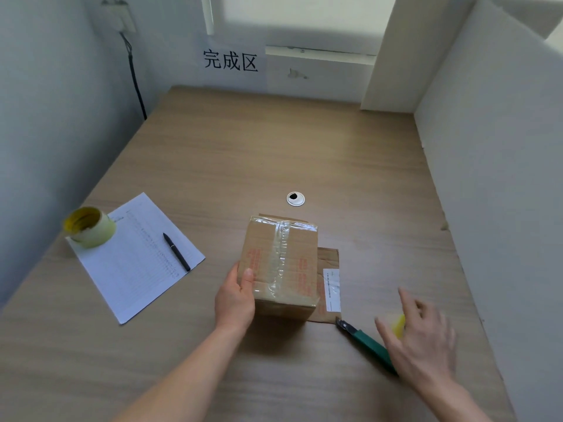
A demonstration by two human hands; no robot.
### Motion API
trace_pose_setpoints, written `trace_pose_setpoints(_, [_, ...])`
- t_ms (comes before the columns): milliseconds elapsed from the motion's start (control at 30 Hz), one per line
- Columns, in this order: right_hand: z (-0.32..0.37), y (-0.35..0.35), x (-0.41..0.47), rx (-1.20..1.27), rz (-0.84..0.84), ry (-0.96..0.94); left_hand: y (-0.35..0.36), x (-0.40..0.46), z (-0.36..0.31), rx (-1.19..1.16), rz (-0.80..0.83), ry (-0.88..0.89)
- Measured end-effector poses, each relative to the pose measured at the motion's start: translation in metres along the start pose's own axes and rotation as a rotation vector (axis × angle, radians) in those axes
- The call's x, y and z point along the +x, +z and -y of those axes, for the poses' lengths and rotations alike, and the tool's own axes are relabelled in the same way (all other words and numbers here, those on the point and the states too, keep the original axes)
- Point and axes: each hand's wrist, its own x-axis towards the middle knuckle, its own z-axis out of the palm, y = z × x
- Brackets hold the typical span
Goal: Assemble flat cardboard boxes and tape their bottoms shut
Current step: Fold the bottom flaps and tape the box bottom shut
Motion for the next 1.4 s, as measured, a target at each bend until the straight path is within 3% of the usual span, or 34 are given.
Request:
trace_pose_setpoints(67, [0.041, -0.003, 0.005, 0.287, -0.045, -0.075, 0.001, -0.001, -0.002, 0.016, -0.008, -0.015])
trace_pose_setpoints(167, [0.114, 0.008, 0.009, 0.642, 0.094, -0.11, 0.001, -0.002, -0.001, 0.052, -0.018, -0.015])
trace_pose_setpoints(233, [0.15, 0.024, 0.008, 0.801, 0.19, -0.019, 0.002, -0.003, -0.001, 0.081, -0.022, 0.008])
trace_pose_setpoints(367, [0.17, 0.044, 0.014, 1.068, 0.177, 0.263, -0.002, 0.0, -0.003, 0.147, 0.038, -0.007])
trace_pose_setpoints(467, [0.166, 0.048, 0.017, 1.243, 0.251, 0.286, -0.013, 0.016, -0.004, 0.233, 0.159, -0.044])
trace_pose_setpoints(567, [0.165, 0.049, 0.016, 1.104, 0.206, 0.164, -0.013, 0.03, -0.013, 0.238, 0.248, -0.054])
trace_pose_setpoints(667, [0.163, 0.043, 0.017, 0.933, 0.221, 0.084, -0.003, 0.028, -0.02, 0.302, 0.212, 0.051])
trace_pose_setpoints(767, [0.156, 0.036, 0.028, 0.619, 0.336, 0.035, 0.003, 0.028, -0.014, 0.333, 0.169, 0.086])
trace_pose_setpoints(833, [0.16, 0.028, 0.043, 0.409, 0.246, -0.042, 0.004, 0.028, -0.012, 0.357, 0.16, 0.091])
trace_pose_setpoints(900, [0.176, 0.025, 0.065, 0.24, 0.153, -0.201, 0.005, 0.029, -0.011, 0.366, 0.154, 0.095])
trace_pose_setpoints(1000, [0.208, 0.029, 0.095, 0.017, 0.227, -0.539, 0.006, 0.03, -0.009, 0.345, 0.147, 0.077])
trace_pose_setpoints(1067, [0.218, 0.034, 0.106, -0.069, 0.235, -0.641, 0.007, 0.031, -0.009, 0.326, 0.116, 0.065])
trace_pose_setpoints(1167, [0.207, 0.04, 0.112, 0.028, 0.194, -0.467, 0.009, 0.03, -0.009, 0.309, 0.107, 0.062])
trace_pose_setpoints(1267, [0.189, 0.04, 0.109, 0.417, 0.273, -0.116, 0.008, 0.031, -0.007, 0.283, 0.107, 0.058])
trace_pose_setpoints(1400, [0.182, 0.043, 0.104, 0.767, 0.391, 0.05, 0.007, 0.034, -0.009, 0.311, 0.101, 0.006])
